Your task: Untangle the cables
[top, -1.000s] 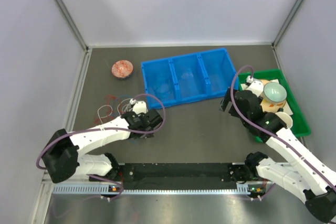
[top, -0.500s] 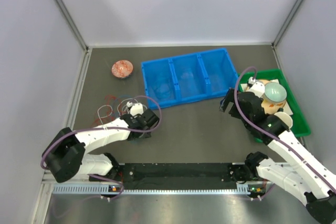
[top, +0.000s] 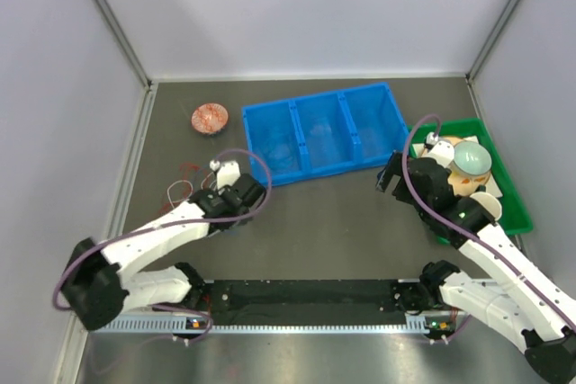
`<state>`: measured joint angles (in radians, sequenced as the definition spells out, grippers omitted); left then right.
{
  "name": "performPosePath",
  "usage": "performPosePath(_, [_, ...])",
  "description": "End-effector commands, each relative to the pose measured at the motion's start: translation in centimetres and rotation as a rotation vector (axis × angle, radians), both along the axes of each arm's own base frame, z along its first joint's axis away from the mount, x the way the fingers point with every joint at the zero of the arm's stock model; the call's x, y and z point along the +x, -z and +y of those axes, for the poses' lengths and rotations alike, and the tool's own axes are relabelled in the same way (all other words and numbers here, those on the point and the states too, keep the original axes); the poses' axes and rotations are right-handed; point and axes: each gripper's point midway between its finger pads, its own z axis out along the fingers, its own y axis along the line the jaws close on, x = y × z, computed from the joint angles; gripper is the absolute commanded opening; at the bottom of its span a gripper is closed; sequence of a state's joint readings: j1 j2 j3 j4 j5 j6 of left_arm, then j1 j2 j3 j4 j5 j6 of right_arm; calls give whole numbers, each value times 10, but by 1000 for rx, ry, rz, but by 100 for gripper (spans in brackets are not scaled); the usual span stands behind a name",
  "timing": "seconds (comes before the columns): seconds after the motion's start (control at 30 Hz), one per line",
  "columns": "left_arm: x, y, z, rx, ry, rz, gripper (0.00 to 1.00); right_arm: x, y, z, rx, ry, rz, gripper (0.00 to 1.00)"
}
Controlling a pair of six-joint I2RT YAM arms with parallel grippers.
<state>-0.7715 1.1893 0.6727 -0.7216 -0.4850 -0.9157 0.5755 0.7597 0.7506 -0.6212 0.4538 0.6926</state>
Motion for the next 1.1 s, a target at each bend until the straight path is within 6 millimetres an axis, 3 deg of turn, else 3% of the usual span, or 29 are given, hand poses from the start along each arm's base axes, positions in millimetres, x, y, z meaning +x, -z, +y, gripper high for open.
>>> performPosePath(0.0, [39,-132,-15,-163,28,-322,0,3,-11,3,26,3,-38,99])
performPosePath(0.07, [43,-172,-14,-195,61,-390,0,4,-12,2,23,8,-38,99])
performPosePath(0.1, [48,-207,-22,-256,85,-435,0,4,-14,3,26,7,-42,99])
performPosePath(0.17, [51,-232,-22,-248,117,-450,0,5,-16,3,24,6,-45,99])
performPosePath(0.2, [53,-265,-26,-288,133,-509,0,5,-17,2,25,7,-49,99])
performPosePath(0.27, [57,-296,-33,-314,180,-567,0,5,-19,1,24,7,-52,99])
performPosePath(0.3, [57,-328,-34,-352,192,-632,0,3,-20,1,28,6,-57,99])
performPosePath(0.33, [62,-341,-39,-351,219,-656,0,3,-20,0,27,9,-58,99])
performPosePath(0.37, [62,-369,-41,-388,233,-710,0,2,-19,-1,28,11,-57,99])
performPosePath(0.47, [69,-406,-69,-478,330,-780,0,0,-18,-3,28,16,-55,99])
performPosePath(0.53, [76,-414,-92,-514,397,-785,0,-2,-20,-4,34,19,-61,99])
performPosePath(0.57, [79,-434,-97,-545,410,-827,0,-3,-19,-5,32,21,-56,99])
performPosePath(0.63, [89,-439,-114,-559,443,-829,0,-4,-21,-6,39,26,-63,99])
performPosePath(0.67, [88,-460,-119,-601,468,-876,0,-6,-20,-8,36,28,-58,99])
performPosePath(0.8, [105,-473,-138,-595,510,-920,0,-10,-18,-13,28,43,-57,99])
performPosePath(0.9, [131,-460,-148,-527,496,-918,0,-12,-14,-14,30,48,-51,99])
performPosePath(1.03, [173,-424,-156,-462,452,-881,0,-14,-8,-15,31,54,-39,99])
performPosePath(1.07, [181,-405,-157,-448,448,-850,0,-14,-7,-16,31,58,-38,99])
